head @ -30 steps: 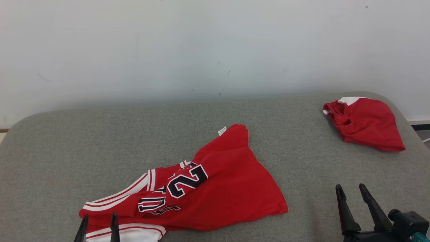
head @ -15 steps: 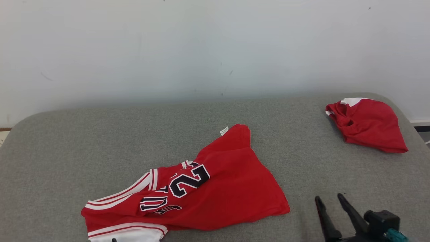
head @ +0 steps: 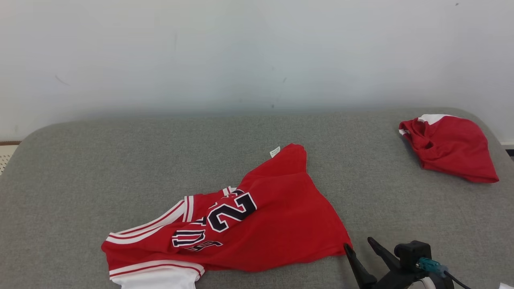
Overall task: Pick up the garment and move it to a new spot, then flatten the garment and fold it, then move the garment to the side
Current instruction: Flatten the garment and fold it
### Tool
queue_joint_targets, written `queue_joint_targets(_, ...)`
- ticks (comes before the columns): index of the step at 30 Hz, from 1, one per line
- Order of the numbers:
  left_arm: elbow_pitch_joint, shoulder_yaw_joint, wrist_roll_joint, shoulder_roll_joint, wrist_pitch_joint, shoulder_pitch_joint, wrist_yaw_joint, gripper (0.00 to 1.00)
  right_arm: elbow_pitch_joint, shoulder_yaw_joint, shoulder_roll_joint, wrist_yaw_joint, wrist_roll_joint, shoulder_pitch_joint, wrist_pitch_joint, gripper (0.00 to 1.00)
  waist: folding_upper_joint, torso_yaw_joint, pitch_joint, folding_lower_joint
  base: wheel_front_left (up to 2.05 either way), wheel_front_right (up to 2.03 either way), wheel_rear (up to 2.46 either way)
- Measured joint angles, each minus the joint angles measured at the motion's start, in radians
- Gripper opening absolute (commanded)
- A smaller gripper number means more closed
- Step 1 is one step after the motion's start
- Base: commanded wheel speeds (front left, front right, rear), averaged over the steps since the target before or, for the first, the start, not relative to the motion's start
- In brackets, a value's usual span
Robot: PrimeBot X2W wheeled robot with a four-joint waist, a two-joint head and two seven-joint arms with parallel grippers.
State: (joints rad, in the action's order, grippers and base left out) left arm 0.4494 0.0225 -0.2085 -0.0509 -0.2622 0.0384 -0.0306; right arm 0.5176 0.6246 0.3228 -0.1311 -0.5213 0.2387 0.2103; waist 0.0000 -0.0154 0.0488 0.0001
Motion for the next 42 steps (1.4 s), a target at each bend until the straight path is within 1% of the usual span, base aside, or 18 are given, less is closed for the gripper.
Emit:
queue_joint_targets(5, 0.050, -0.033, -0.028, 0.001, 0.000, -0.021, 0.013, 1.00, 0.107, 0.078, -0.010, 0.000, -0.054, 0.070, 0.019, 1.00, 0.0000, 0.005, -0.012, 0.0000, 0.00, 0.00, 0.00)
queue_joint_targets(10, 0.095, -0.066, -0.053, 0.001, 0.000, -0.047, 0.022, 1.00, 0.219, 0.159, -0.037, 0.000, -0.097, 0.144, 0.025, 1.00, 0.0000, 0.006, -0.022, 0.0000, 0.00, 0.00, 0.00)
queue_joint_targets(14, 0.127, -0.102, -0.068, 0.000, 0.000, -0.072, 0.030, 1.00, 0.302, 0.194, -0.051, 0.000, -0.135, 0.186, 0.036, 1.00, 0.0000, 0.009, -0.024, -0.0001, 0.00, 0.00, 0.00)
queue_joint_targets(15, 0.137, -0.113, -0.078, 0.000, -0.002, -0.083, 0.029, 1.00, 0.340, 0.207, -0.058, 0.000, -0.146, 0.201, 0.038, 1.00, 0.0000, 0.011, -0.025, 0.0000, 0.00, 0.00, 0.00)
queue_joint_targets(19, 0.159, -0.122, -0.100, 0.000, -0.003, -0.095, 0.022, 1.00, 0.399, 0.222, -0.077, 0.000, -0.169, 0.227, 0.046, 1.00, 0.0000, 0.008, -0.026, -0.0001, 0.00, 0.00, 0.00)
queue_joint_targets(26, 0.190, -0.125, -0.119, 0.000, -0.003, -0.126, 0.015, 1.00, 0.466, 0.270, -0.106, 0.000, -0.217, 0.267, 0.049, 1.00, 0.0000, 0.006, -0.028, -0.0001, 0.00, 0.00, 0.00)
queue_joint_targets(27, 0.193, -0.126, -0.127, 0.000, -0.003, -0.129, 0.016, 0.97, 0.474, 0.277, -0.107, 0.000, -0.226, 0.269, 0.049, 0.47, 0.0000, 0.007, -0.029, -0.0002, 0.00, 0.00, 0.00)
queue_joint_targets(28, 0.194, -0.126, -0.128, 0.001, -0.003, -0.131, 0.019, 0.97, 0.480, 0.283, -0.108, 0.000, -0.232, 0.269, 0.049, 0.47, 0.0000, 0.009, -0.029, -0.0002, 0.00, 0.00, 0.00)
queue_joint_targets(29, 0.193, -0.125, -0.129, 0.000, -0.003, -0.133, 0.019, 0.46, 0.487, 0.288, -0.109, 0.000, -0.239, 0.271, 0.049, 0.21, 0.0000, 0.011, -0.030, -0.0002, 0.00, 0.00, 0.00)
queue_joint_targets(30, 0.193, -0.125, -0.131, 0.000, -0.003, -0.137, 0.019, 0.00, 0.492, 0.294, -0.111, 0.000, -0.245, 0.276, 0.049, 0.00, 0.0000, 0.012, -0.030, -0.0002, 0.00, 0.00, 0.00)
queue_joint_targets(36, 0.161, -0.114, -0.123, 0.002, -0.002, -0.137, 0.011, 0.00, 0.480, 0.287, -0.105, 0.000, -0.261, 0.291, 0.050, 0.00, 0.0000, 0.015, -0.029, -0.0001, 0.00, 0.00, 0.00)
queue_joint_targets(39, 0.119, -0.089, -0.105, 0.001, -0.002, -0.121, 0.011, 0.00, 0.438, 0.265, -0.091, 0.000, -0.261, 0.292, 0.050, 0.00, 0.0001, 0.015, -0.027, -0.0001, 0.00, 0.00, 0.00)
queue_joint_targets(42, 0.050, -0.057, -0.088, 0.001, -0.002, -0.105, 0.012, 0.00, 0.366, 0.230, -0.079, 0.000, -0.263, 0.279, 0.051, 0.00, 0.0000, 0.015, -0.022, -0.0002, 0.00, 0.00, 0.00)
